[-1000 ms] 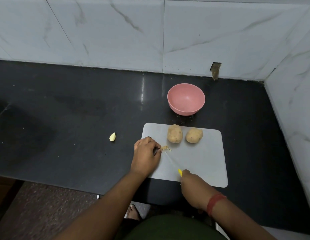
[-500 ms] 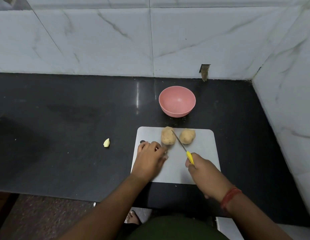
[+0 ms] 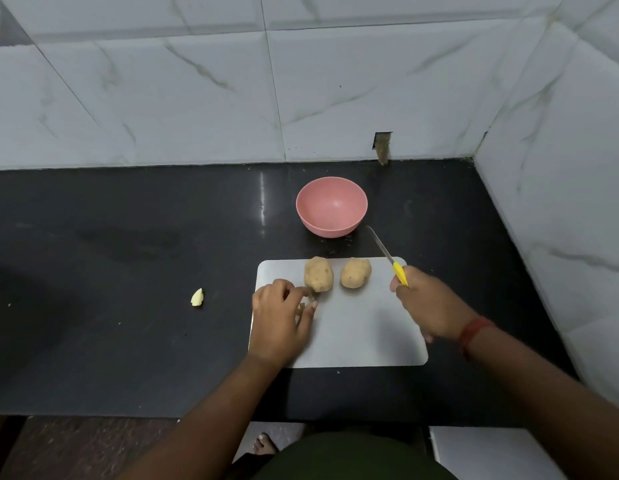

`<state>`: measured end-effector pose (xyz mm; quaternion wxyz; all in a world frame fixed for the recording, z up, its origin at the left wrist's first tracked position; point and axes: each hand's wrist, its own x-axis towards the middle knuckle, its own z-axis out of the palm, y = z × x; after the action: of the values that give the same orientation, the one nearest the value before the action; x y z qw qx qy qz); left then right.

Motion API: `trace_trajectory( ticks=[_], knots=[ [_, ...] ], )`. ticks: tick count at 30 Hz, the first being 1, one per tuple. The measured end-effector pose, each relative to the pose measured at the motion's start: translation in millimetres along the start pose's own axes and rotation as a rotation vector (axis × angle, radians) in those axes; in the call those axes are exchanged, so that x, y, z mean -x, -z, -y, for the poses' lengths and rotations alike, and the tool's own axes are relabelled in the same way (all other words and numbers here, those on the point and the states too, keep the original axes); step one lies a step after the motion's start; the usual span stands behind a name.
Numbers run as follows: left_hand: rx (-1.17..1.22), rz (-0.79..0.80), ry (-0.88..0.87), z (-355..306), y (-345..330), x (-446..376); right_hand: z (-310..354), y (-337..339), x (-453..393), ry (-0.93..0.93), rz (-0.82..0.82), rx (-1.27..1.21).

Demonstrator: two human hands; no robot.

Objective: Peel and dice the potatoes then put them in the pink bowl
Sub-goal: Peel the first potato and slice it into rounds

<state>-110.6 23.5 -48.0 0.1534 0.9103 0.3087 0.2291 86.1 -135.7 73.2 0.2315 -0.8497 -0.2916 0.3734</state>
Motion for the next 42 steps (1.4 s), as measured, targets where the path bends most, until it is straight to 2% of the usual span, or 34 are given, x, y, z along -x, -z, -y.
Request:
trace_trajectory(
  ticks=[3,6,10,14,20,25,31,37,42],
  knots=[
    [-0.023,0.001,-0.166,-20,4,-13,-8,13,-12,-0.008,0.007,0.107],
    [-0.099,0.074,-0.304,-45,-2,-37,-17,21,-17,-0.051,0.025,0.195],
    [-0.262,0.280,-0.243,-73,-18,-65,-25,24,-21,-0.090,0.008,0.173],
    [-0.338,0.362,-0.181,-81,-26,-86,-29,14,-17,-0.084,-0.009,-0.025],
    [-0.072,0.365,-0.288,-71,-24,-79,-41,-25,14,-0.106,-0.027,-0.387],
    [-0.004,0.348,-0.234,-71,-19,-69,-52,-48,26,-0.141,-0.018,-0.544],
    [0.006,0.359,-0.165,-73,-15,-60,-59,-52,31,-0.124,0.029,-0.497],
    [0.006,0.412,-0.125,-82,-17,-55,-58,-53,29,-0.108,0.092,-0.310],
    [-0.021,0.376,-0.180,-87,-19,-51,-46,-58,22,-0.103,0.113,-0.181]
  ],
)
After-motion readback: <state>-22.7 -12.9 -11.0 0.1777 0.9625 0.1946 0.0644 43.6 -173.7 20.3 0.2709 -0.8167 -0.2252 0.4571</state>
